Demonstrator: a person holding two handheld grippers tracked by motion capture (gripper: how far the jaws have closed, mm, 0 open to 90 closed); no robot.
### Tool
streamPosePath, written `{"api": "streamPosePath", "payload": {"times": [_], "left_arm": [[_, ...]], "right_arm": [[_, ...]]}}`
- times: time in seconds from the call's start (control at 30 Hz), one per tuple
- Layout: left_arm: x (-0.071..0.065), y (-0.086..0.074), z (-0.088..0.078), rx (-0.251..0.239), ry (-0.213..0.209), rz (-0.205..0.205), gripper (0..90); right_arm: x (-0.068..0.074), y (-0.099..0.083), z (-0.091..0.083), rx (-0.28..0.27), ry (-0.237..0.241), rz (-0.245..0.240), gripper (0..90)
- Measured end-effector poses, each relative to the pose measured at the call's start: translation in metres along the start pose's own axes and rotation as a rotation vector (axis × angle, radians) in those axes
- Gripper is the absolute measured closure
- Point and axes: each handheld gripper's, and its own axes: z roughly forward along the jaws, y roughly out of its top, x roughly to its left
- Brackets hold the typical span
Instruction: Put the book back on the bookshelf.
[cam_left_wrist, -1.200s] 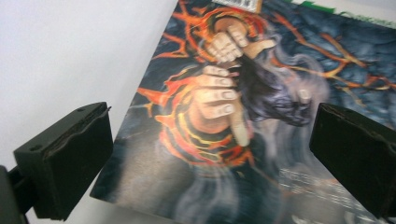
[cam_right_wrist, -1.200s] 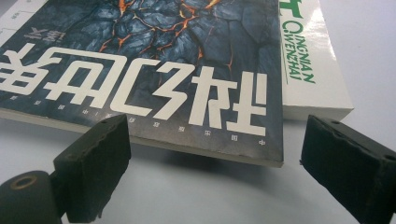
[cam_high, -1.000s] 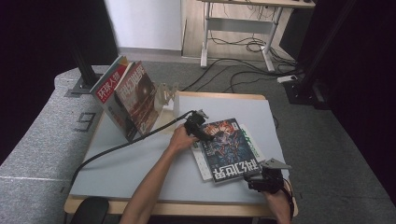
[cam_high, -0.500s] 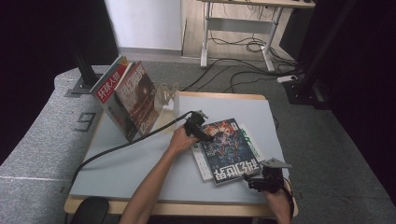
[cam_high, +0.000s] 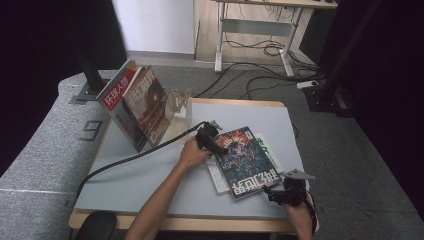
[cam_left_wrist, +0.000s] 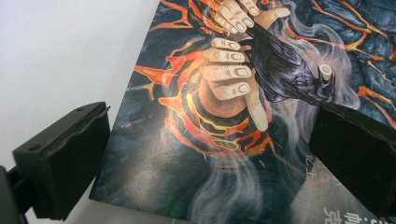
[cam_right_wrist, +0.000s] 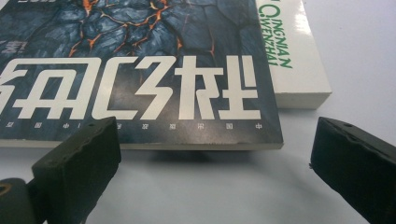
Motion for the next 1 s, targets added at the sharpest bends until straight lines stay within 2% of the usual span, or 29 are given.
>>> {"api": "streamPosePath", "payload": {"times": [0.37, 0.77, 1.0], "left_arm": [[-0.005, -0.006, -0.003, 0.000, 0.008, -0.036, 0.0], [-0.015, -0.009, -0.013, 0.043, 0.038, 0.003, 0.1], [-0.017, -0.015, -0.016, 0.035, 0.037, -0.007, 0.2]], "right_arm": [[-0.004, 0.000, -0.001, 0.002, -0.027, 0.024, 1.2], [-0.011, 0.000, -0.001, -0.009, -0.068, 0.044, 1.2], [-0.013, 0.000, -0.001, -0.013, -0.083, 0.056, 1.1]]}}
